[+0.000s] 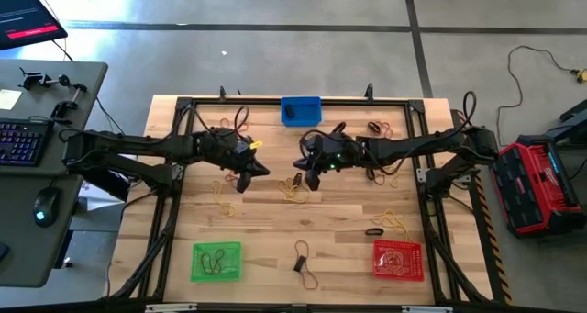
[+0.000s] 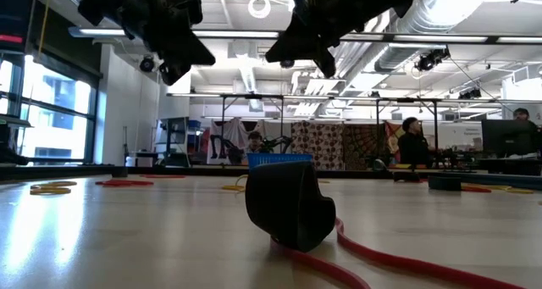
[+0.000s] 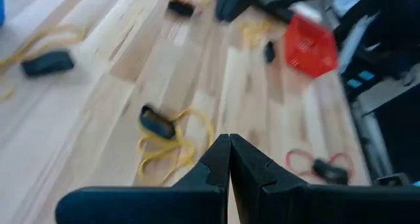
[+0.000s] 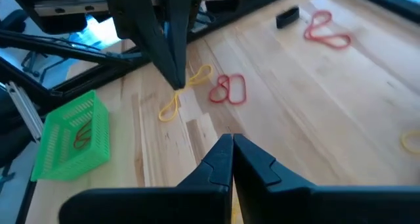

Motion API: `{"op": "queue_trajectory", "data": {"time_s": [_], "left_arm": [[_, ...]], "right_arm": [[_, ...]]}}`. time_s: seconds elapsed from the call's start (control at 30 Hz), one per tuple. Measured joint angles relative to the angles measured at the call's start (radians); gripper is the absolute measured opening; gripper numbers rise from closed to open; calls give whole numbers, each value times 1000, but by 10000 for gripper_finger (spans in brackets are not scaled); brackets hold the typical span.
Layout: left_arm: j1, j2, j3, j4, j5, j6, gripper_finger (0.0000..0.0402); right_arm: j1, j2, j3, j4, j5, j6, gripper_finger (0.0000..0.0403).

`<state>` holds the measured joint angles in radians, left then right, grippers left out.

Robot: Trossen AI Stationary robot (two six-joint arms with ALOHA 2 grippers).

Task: Sort rubber bands into baskets
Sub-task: Put the black rubber band into the blue basket

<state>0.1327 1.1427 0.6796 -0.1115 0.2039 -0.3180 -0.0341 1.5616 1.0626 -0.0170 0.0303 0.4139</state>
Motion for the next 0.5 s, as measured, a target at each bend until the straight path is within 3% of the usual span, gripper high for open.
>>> {"op": "queue_trajectory", "data": {"time_s": [0.13, 0.3, 0.5], "left_arm": [[-12, 30, 0, -27, -21, 42, 0], [-12, 39, -85, 135, -30, 3, 0], [-25, 35, -161, 221, -30, -34, 0]], "right_arm": [[2, 1, 0, -72, 0, 50, 0], [2, 3, 0, -101, 0, 69, 6], [9, 3, 0, -149, 65, 143, 61]]}}
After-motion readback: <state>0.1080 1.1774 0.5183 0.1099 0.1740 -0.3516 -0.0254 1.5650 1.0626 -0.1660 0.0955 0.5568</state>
